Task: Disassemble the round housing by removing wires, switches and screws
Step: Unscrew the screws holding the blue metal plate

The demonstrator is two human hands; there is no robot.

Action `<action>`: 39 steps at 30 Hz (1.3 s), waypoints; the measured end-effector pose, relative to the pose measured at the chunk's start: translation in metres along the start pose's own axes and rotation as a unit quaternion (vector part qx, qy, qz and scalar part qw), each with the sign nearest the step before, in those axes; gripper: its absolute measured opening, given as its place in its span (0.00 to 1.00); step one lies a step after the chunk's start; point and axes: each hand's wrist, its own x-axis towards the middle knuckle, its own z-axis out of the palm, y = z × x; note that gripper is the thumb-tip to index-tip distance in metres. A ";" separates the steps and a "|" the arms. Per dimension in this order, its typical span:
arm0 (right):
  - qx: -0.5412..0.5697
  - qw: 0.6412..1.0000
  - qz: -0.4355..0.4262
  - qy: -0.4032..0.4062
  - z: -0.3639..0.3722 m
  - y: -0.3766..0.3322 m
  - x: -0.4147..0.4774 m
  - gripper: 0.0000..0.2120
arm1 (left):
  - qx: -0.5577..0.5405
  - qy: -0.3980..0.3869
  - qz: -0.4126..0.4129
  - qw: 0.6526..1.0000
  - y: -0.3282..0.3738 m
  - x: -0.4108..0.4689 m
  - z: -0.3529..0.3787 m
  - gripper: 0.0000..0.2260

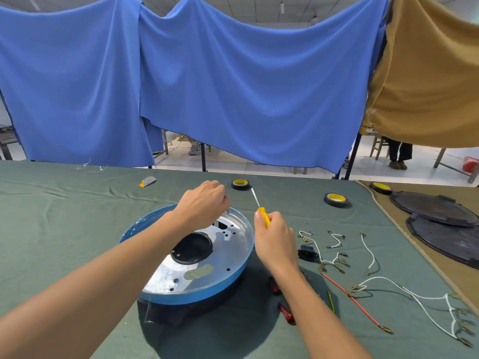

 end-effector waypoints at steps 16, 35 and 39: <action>0.248 0.964 -0.010 -0.094 -0.053 -0.001 0.006 0.12 | -0.099 -0.068 0.065 0.991 0.054 -0.010 -0.017 0.15; -0.150 0.978 0.146 -0.015 0.013 0.020 0.038 0.08 | -0.035 -0.108 -0.020 0.993 -0.007 -0.033 0.032 0.18; -0.204 0.970 0.132 0.011 0.024 0.014 0.035 0.10 | -0.026 -0.095 -0.009 0.995 -0.010 -0.032 0.036 0.17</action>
